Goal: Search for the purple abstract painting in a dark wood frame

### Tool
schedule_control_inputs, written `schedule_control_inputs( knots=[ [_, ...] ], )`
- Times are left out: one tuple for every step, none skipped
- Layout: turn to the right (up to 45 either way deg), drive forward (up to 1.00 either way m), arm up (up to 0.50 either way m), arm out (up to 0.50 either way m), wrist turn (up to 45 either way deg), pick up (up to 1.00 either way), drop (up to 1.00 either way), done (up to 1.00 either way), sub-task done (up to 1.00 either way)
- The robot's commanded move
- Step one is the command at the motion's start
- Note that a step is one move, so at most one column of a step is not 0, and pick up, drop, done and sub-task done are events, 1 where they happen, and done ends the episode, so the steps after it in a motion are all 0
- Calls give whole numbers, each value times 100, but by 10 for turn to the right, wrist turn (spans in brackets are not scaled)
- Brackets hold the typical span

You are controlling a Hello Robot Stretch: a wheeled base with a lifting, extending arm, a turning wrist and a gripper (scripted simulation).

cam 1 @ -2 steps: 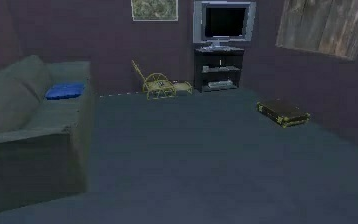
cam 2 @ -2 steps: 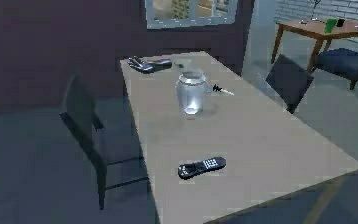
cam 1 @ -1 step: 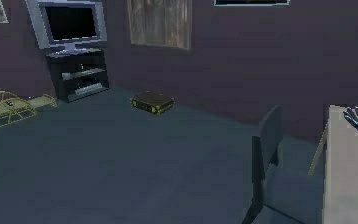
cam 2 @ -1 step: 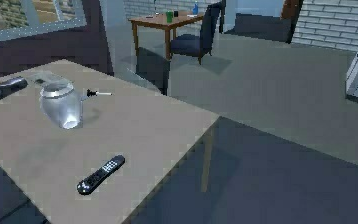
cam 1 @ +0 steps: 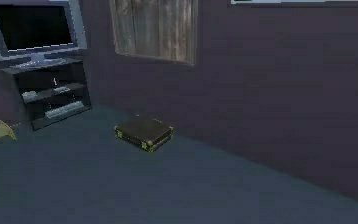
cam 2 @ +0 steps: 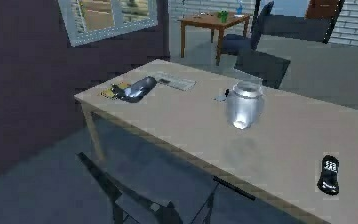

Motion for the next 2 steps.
schedule_control_inputs(
  knots=[
    [210, 0, 0, 0, 0, 0, 0, 0, 0],
    [0, 100, 0, 0, 0, 0, 0, 0, 0]
  ],
)
